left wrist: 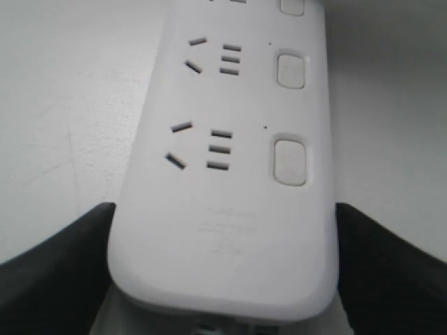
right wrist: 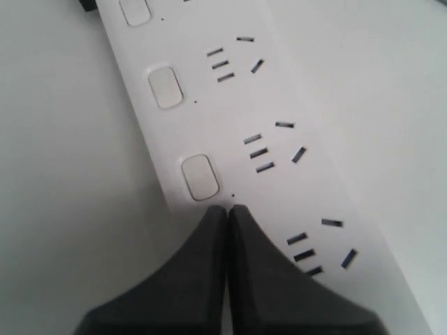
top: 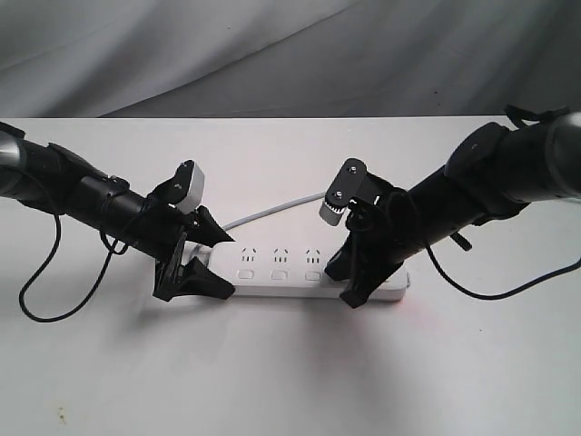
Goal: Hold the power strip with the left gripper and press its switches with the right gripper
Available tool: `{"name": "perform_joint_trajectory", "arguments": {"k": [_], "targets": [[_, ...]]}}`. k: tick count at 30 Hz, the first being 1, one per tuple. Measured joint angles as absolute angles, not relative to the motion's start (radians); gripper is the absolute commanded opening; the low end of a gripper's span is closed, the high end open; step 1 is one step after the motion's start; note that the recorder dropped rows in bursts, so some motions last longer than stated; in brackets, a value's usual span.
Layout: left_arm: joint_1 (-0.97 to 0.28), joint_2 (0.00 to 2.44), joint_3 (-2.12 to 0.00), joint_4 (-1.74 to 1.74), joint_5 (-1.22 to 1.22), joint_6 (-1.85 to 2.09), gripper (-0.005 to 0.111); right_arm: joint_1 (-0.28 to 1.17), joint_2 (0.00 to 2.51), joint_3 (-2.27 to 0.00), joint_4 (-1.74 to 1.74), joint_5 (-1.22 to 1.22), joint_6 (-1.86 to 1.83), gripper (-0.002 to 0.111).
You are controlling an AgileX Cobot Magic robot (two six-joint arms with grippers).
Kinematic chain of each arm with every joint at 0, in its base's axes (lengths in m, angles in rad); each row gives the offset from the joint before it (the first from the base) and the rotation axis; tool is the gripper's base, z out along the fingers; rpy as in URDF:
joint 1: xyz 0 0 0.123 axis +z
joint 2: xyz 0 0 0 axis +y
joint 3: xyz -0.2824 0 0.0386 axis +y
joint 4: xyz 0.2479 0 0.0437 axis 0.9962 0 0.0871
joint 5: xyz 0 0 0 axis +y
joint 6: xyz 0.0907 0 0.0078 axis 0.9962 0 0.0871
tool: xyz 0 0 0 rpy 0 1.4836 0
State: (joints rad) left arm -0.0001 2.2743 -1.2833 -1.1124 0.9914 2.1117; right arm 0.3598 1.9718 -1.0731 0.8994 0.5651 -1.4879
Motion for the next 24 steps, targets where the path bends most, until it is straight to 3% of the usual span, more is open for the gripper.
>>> {"name": "perform_joint_trajectory", "arguments": {"k": [24], "targets": [[0.0, 2.274, -1.283, -1.112, 0.991, 2.112, 0.068, 0.331, 1.963, -1.068, 0.874, 0.613, -1.451, 0.0]]}}
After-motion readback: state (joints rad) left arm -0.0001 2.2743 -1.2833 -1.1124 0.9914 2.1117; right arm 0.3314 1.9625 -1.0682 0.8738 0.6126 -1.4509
